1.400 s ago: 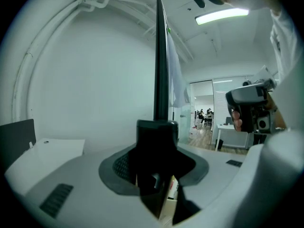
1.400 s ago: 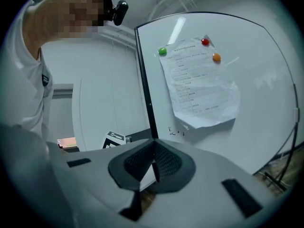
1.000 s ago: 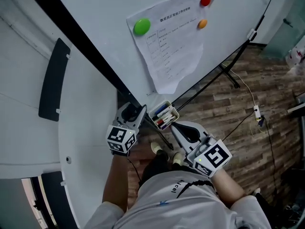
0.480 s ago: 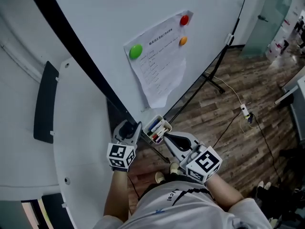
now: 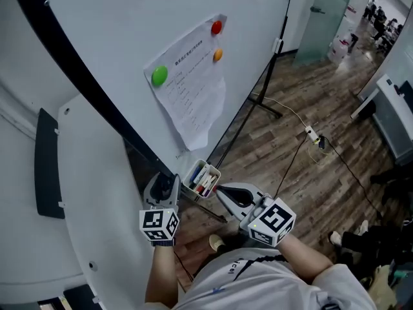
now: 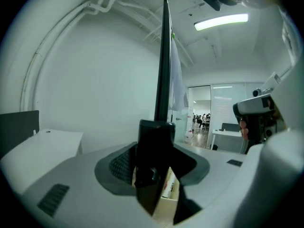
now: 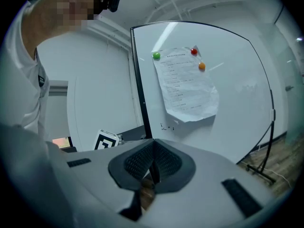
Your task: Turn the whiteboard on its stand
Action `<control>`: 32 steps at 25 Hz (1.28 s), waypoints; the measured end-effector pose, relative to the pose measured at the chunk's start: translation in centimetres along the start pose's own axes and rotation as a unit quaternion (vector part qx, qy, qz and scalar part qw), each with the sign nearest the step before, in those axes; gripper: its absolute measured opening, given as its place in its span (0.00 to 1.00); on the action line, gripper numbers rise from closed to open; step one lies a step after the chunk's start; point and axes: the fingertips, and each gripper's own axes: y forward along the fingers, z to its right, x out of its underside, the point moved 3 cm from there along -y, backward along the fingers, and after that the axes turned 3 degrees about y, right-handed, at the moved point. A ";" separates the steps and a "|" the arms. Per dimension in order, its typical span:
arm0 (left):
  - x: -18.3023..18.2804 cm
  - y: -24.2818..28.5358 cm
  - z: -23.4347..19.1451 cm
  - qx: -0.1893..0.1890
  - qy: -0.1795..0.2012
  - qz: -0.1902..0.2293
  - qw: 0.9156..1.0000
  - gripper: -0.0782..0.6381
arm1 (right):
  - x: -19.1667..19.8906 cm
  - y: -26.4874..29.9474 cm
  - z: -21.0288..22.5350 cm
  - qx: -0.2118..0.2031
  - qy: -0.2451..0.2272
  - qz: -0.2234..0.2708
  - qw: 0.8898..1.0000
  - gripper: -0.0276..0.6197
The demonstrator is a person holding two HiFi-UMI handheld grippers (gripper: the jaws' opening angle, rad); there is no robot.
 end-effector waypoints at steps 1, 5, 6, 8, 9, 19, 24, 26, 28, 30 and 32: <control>0.0 -0.4 0.1 -0.005 -0.006 -0.001 1.000 0.37 | -0.2 -0.2 0.1 -0.001 0.001 0.003 1.000 0.06; -0.9 -2.6 0.6 -0.036 -0.011 0.006 0.999 0.38 | -1.1 -0.6 0.5 -0.026 0.000 0.011 1.000 0.06; -1.2 -3.2 0.7 -0.048 -0.014 0.007 0.999 0.38 | -1.3 -0.8 0.7 -0.034 -0.001 0.012 0.999 0.06; -1.6 -4.2 1.4 -0.069 -0.021 0.006 0.997 0.38 | -1.6 -1.2 1.1 -0.047 -0.003 0.014 0.999 0.06; -1.9 -4.6 2.0 -0.074 -0.024 0.005 0.997 0.38 | -1.8 -1.4 1.4 -0.052 -0.003 0.015 0.999 0.06; -5.7 -4.5 11.8 -0.019 -0.048 0.026 0.998 0.25 | -3.1 -4.4 4.3 -0.053 0.003 0.020 0.998 0.06; -8.2 -2.9 15.9 0.013 -0.050 0.041 0.998 0.14 | -4.0 -5.8 5.6 -0.043 0.003 0.025 0.999 0.06; -8.8 -2.3 17.8 0.027 -0.052 0.044 0.997 0.13 | -4.2 -6.5 6.0 -0.038 0.004 0.026 0.999 0.06; -9.2 -2.0 19.6 0.042 -0.052 0.046 0.997 0.13 | -4.2 -7.1 6.3 -0.032 0.005 0.024 0.999 0.06; -9.3 -1.6 21.1 0.051 -0.051 0.045 0.996 0.12 | -4.1 -7.6 6.6 -0.029 0.006 0.023 0.999 0.06; -9.3 -1.0 22.2 0.057 -0.052 0.043 0.996 0.12 | -4.0 -8.2 6.9 -0.027 0.007 0.021 0.999 0.06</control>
